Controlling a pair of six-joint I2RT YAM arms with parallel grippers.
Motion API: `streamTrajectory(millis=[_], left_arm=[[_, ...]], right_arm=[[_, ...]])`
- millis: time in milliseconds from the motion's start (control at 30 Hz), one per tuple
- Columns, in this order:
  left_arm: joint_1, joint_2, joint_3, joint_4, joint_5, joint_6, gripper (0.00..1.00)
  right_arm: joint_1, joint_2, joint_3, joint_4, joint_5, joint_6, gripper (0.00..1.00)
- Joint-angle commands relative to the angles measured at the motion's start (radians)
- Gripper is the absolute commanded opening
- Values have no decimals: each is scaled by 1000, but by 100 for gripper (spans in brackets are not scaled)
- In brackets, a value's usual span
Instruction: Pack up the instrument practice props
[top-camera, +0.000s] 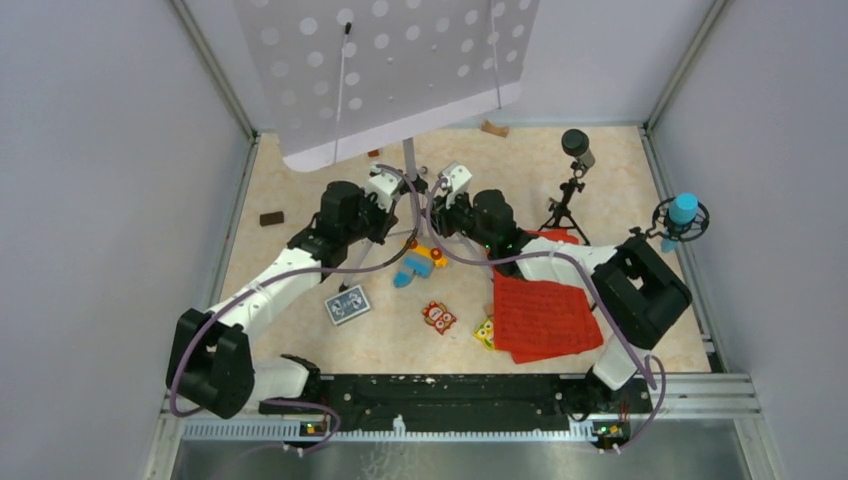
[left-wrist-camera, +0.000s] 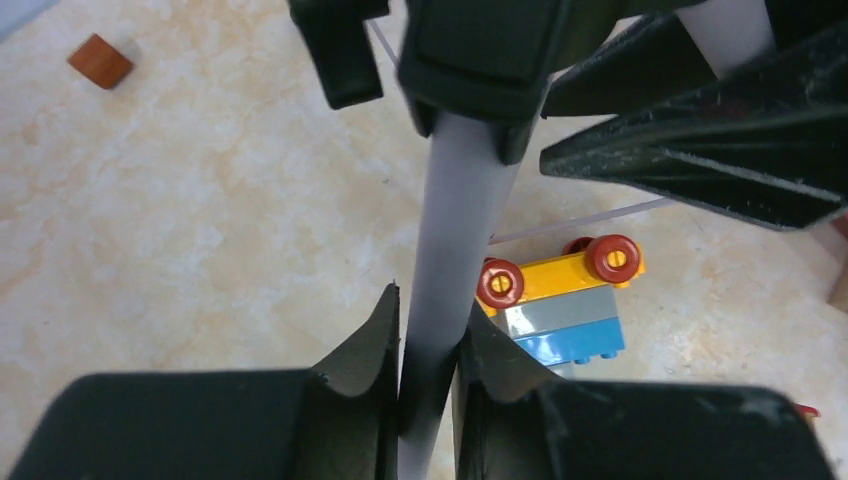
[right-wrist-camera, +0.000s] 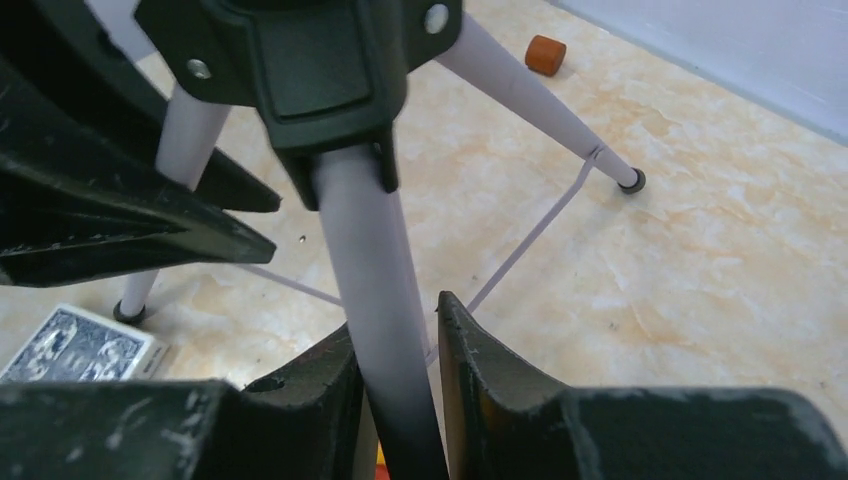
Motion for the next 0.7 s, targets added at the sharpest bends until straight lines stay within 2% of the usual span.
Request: streamTrajectory(millis=[0,200,367,533,667], left_arm=[[1,-45,-17,-110,3,-203,9],[1,-127,-70,-146,-103,-240,0],[1,-159,-86,-169,-192,-259,0],[1,-150,-59,-207,-314,-292,0],[1,-147,-62,-197,-350,-327,0]], right_arm=[[-22,61,71,111,-37,14,25],[-67,181,187,196,-139,57,28],[-69,267,329,135,-175,26,43],[-68,196,282,108,-142,-34,59],[-72,79,192,65,-120,-129,64]])
